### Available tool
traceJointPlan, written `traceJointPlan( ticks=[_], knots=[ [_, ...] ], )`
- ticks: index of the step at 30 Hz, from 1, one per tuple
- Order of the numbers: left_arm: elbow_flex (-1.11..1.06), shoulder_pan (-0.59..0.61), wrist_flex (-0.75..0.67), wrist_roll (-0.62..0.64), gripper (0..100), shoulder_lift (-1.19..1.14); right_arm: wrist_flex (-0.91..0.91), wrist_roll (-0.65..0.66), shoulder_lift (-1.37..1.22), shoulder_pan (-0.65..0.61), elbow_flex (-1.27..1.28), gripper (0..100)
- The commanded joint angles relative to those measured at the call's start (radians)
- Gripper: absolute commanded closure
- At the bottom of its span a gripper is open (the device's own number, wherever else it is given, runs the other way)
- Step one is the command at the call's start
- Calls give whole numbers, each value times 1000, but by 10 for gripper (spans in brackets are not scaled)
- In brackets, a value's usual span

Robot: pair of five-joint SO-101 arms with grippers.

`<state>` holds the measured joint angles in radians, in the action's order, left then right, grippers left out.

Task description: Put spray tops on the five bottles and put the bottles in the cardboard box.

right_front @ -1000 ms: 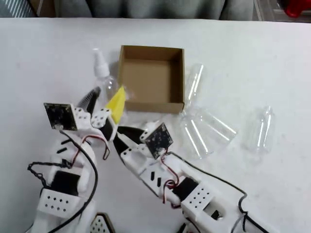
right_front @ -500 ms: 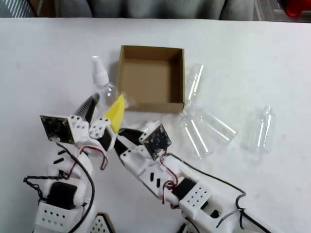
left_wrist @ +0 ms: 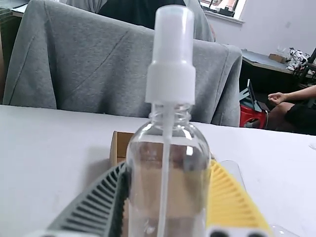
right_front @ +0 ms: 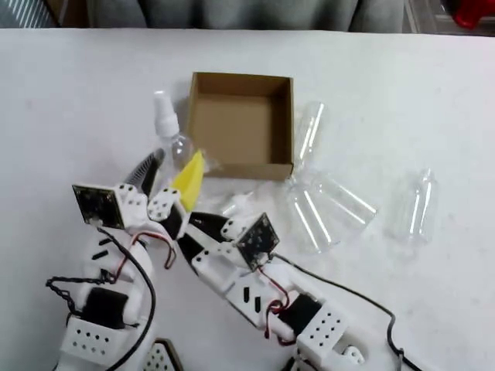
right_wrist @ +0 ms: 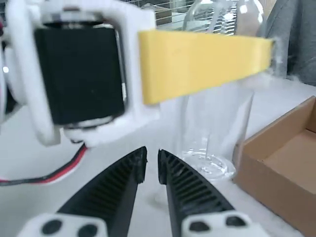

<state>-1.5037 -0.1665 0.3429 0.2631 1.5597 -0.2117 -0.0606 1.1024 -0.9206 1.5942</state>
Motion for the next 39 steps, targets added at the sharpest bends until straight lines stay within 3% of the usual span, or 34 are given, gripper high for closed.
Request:
traceJointPlan(
  ticks=[1, 7, 22, 32, 39],
  knots=[
    [26, -22, 26, -9, 980, 13, 4, -5, 25, 54, -14, 983],
    [118, -113, 222, -9, 980, 13, -1, -5, -79, 102, -66, 983],
    [117, -96, 224, -5, 980, 13, 4, 2, -127, 216, -81, 983],
    [133, 22, -21, -11, 980, -22, 68, 78, -128, 274, -78, 983],
    [423, 22, -28, -11, 980, -390, 65, 81, -127, 351, -78, 983]
  ],
)
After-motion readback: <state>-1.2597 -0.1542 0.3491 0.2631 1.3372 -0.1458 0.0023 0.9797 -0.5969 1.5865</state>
